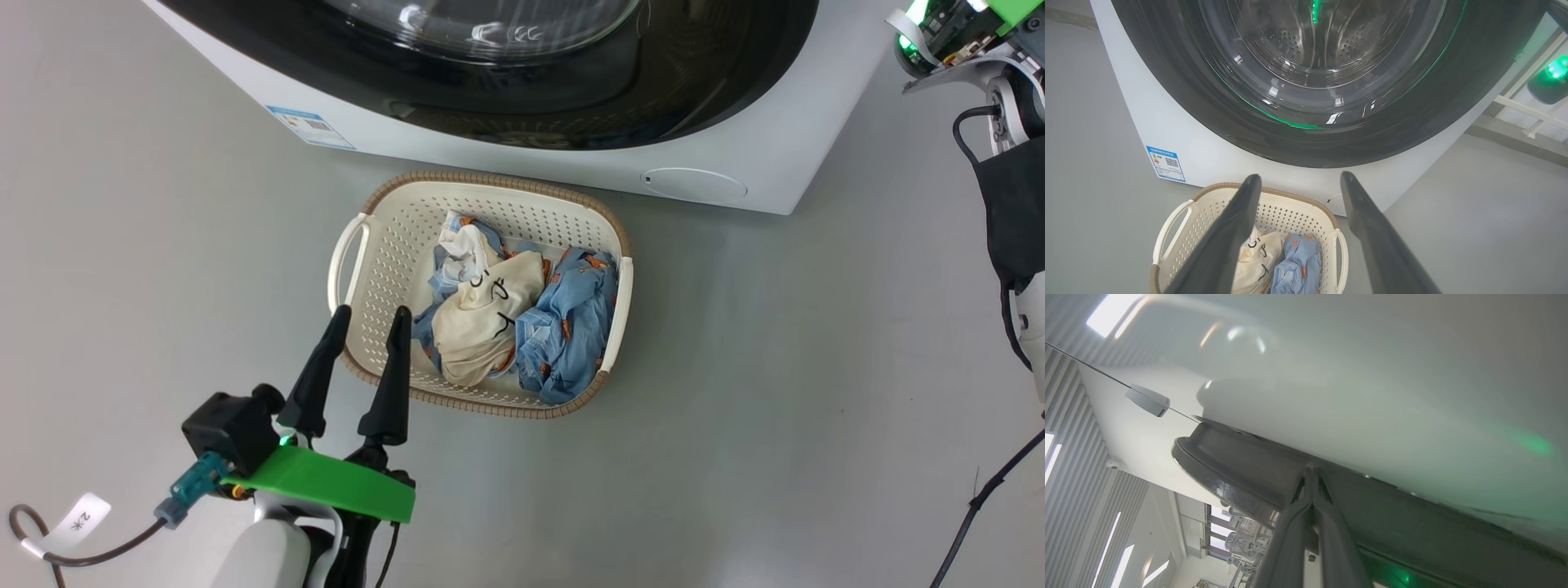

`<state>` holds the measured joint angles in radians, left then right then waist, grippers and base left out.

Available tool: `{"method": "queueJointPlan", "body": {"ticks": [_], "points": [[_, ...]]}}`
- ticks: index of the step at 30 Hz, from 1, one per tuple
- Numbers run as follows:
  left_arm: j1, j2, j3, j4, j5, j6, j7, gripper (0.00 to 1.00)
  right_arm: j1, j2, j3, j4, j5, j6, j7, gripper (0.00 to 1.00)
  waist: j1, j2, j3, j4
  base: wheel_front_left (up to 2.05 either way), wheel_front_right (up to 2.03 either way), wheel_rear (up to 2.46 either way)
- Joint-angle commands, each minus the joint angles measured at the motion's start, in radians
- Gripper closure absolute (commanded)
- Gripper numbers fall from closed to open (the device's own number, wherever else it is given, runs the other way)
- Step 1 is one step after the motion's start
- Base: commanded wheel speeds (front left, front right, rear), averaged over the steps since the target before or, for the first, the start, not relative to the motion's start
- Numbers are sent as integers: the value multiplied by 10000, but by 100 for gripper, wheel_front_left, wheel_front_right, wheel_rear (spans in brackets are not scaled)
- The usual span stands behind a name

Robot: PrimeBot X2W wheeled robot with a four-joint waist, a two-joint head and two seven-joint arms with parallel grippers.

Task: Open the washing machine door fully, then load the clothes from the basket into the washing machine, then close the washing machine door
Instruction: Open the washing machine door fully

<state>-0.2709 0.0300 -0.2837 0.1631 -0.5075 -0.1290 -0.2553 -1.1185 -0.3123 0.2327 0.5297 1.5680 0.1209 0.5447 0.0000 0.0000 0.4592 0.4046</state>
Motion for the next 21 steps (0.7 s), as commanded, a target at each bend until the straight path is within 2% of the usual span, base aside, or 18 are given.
{"method": "queueJointPlan", "body": {"ticks": [1,21], "points": [[-96,202,269,-242,-11,-17,-65,0,256,429,316,-288,-121,98,149,100,0,0,16,1,0,0,0],[-15,202,352,-189,66,-17,-65,0,737,646,550,-618,13,98,342,100,0,0,-329,-136,0,0,0]]}}
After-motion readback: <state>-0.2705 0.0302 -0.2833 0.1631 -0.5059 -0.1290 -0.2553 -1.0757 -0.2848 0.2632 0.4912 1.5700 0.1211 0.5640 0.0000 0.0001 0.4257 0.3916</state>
